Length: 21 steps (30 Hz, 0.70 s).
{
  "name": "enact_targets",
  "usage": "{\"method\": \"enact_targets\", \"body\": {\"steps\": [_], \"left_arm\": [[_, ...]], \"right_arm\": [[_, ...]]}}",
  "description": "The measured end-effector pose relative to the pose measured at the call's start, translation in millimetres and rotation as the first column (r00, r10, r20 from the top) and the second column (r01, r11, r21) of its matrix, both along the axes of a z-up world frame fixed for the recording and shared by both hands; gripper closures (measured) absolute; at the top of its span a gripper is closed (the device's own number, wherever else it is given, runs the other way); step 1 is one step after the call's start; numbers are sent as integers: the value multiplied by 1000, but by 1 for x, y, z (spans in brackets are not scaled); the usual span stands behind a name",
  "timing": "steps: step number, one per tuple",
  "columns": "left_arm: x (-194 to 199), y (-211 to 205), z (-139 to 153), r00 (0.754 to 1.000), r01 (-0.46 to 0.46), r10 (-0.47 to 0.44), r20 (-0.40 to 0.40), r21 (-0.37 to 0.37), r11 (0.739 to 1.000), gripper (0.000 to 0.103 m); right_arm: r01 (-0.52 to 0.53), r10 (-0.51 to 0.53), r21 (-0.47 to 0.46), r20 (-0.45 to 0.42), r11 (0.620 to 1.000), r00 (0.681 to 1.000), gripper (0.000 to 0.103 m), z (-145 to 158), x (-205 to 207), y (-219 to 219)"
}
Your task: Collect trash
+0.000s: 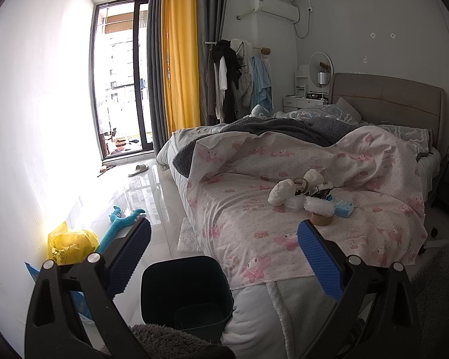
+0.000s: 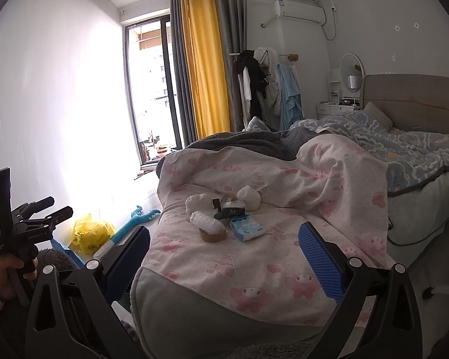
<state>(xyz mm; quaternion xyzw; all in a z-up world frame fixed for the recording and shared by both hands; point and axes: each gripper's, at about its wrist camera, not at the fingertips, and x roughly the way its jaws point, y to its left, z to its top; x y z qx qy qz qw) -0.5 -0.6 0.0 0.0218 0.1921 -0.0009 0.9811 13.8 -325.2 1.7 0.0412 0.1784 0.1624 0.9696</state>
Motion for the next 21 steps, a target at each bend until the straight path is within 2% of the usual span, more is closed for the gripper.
{"method": "enact_targets", "body": {"steps": [21], "left_arm": [[-1, 0, -3, 1000, 0, 0, -2, 1, 1000, 3]], "right_arm": [[-2, 2, -14, -2, 1000, 1000, 3, 0, 3, 3]]}}
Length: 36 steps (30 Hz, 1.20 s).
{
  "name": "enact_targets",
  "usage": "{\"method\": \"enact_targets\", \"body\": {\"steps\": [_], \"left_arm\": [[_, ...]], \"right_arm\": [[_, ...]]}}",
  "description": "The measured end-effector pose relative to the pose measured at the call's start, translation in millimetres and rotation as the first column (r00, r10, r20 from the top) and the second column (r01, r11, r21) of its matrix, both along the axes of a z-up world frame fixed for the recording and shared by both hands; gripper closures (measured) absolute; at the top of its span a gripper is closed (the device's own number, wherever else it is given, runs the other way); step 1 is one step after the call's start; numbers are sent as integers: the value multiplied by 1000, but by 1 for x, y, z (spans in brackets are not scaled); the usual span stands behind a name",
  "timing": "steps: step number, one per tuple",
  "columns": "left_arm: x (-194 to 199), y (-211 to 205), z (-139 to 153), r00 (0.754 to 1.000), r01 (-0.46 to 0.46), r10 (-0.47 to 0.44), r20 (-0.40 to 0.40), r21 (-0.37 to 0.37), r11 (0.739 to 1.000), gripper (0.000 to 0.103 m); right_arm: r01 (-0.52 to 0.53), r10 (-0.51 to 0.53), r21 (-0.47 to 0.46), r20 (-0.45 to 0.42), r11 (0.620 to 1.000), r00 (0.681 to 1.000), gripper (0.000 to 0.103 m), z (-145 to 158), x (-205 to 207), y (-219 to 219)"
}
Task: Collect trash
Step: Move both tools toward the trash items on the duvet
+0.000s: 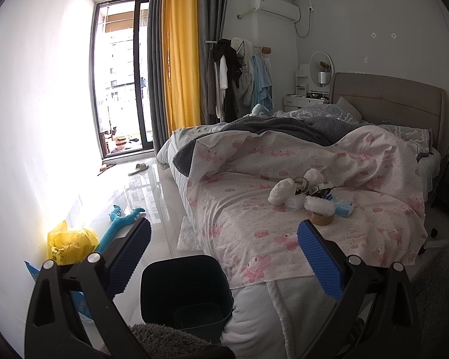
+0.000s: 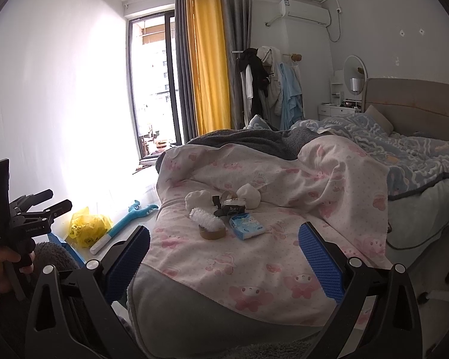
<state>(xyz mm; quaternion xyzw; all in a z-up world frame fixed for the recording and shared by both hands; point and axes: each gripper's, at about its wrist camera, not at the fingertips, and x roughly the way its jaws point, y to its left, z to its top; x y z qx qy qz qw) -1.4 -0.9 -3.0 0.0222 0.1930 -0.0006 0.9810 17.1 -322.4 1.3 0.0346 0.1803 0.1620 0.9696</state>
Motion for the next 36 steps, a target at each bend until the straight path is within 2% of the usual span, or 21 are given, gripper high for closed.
{"method": "enact_targets", "body": {"steps": [17, 21, 26, 29, 33, 36], "left_arm": [[-3, 3, -5, 1000, -7, 7, -7, 6, 1000, 3], [1, 7, -6, 999, -31, 31, 15, 0, 1000, 3], [14, 9, -9, 1000, 25, -25, -18, 1, 1000, 3], [28, 9, -16, 998, 52, -52, -37, 3, 999, 3], [46, 7, -21, 996, 78, -78, -37, -11, 997, 3], [65, 7, -27, 994, 91, -92, -54, -27, 996, 3]], "right_arm": [[5, -5, -3, -13, 1000, 1000, 3, -2, -2, 3], [23, -24, -21, -27, 1000, 999, 3, -5, 2, -1], [55, -57, -90, -27, 994, 998, 3, -2, 8, -6], [25, -29, -93, -37, 995, 999, 3, -5, 20, -7], [13, -22, -88, -97, 996, 995, 3, -16, 51, -7], [7, -14, -53, -131, 999, 991, 3, -24, 72, -20]]}}
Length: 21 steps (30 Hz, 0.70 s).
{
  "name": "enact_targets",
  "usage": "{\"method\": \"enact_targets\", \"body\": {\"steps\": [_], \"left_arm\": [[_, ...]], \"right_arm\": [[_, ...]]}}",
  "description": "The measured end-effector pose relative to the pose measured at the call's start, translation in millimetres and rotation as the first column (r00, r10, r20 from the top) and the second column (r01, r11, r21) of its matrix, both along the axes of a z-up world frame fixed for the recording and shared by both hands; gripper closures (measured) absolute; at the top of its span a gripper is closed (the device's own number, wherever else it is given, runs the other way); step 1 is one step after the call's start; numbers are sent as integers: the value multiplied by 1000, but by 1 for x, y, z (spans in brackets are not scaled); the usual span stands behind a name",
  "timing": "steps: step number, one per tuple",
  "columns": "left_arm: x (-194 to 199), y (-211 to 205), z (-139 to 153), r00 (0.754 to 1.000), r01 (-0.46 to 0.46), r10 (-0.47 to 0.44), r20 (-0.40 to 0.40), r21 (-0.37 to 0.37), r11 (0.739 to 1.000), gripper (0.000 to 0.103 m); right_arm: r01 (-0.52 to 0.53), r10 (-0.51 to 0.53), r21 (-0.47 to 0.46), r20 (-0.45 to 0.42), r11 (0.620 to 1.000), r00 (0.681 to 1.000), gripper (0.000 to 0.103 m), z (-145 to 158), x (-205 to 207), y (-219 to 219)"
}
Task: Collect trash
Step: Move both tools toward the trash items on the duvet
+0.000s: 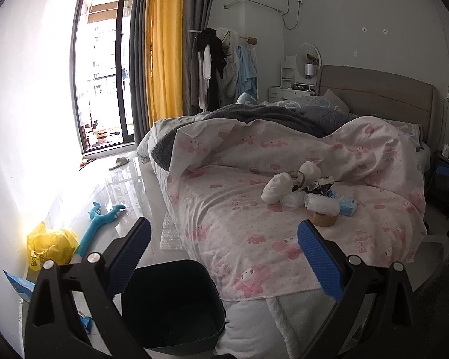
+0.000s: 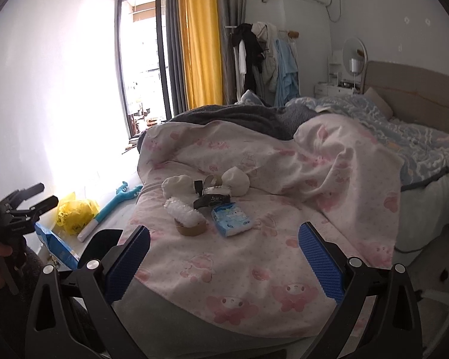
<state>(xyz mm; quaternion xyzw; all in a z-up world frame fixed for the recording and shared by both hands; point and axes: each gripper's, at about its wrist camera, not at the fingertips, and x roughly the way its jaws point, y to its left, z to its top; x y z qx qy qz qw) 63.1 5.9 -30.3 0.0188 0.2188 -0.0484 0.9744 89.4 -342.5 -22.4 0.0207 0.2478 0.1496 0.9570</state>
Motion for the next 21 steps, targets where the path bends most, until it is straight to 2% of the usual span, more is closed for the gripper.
{"method": "enact_targets", "body": {"steps": [6, 9, 13, 17, 21], "left_arm": [[39, -3, -17, 997, 29, -29, -69, -1, 1000, 4], [56, -11, -22, 995, 56, -55, -79, 17, 998, 4], [72, -25, -26, 990, 114, -113, -84, 18, 993, 4], [85, -44, -28, 983, 166, -162, -89, 43, 985, 4], [98, -59, -29, 975, 203, -199, -99, 37, 978, 4]], "right_arm": [[33, -38, -71, -65, 997, 997, 3, -12, 46, 4], [7, -10, -34, -87, 999, 996, 3, -19, 68, 1], [-30, 22, -68, -112, 997, 993, 4, -28, 93, 8], [-70, 64, -39, -130, 997, 990, 7, -33, 116, 10], [-136, 123, -84, -148, 987, 981, 12, -44, 135, 19]]}}
